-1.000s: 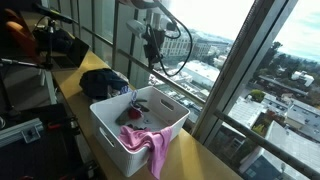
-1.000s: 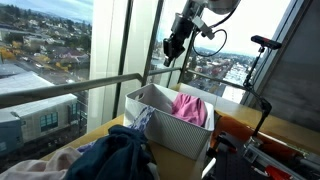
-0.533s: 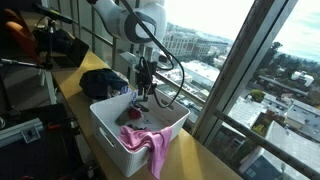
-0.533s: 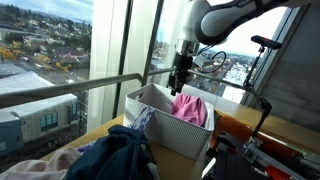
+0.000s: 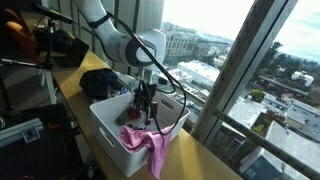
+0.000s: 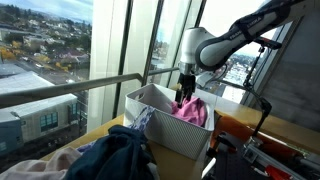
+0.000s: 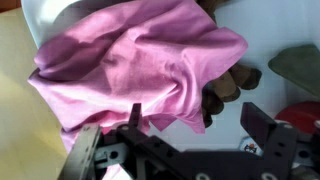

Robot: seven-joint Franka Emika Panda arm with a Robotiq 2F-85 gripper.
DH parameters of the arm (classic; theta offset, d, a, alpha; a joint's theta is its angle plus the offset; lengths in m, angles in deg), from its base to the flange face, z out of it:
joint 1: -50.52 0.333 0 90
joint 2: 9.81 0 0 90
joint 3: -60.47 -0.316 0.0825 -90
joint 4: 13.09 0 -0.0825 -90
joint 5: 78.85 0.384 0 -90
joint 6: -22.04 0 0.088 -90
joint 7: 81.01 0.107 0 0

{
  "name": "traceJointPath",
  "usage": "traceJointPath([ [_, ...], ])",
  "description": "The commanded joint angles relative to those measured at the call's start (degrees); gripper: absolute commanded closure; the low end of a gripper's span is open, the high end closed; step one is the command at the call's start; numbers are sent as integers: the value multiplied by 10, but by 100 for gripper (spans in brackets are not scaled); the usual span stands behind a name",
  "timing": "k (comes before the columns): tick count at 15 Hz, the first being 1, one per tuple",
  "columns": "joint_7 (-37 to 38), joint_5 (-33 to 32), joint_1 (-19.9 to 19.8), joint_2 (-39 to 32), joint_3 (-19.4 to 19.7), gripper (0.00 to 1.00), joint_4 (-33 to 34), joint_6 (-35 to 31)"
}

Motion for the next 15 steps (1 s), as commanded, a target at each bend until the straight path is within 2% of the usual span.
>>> traceJointPath([
  [1,21,-38,-1,-34,22,0,-8,-44],
  [7,25,-39,-2,-118,47,0,-6,-99],
  [14,13,-17,-2,-184,45,0,5,-126],
  [15,13,-14,-2,-186,44,25,7,-125],
])
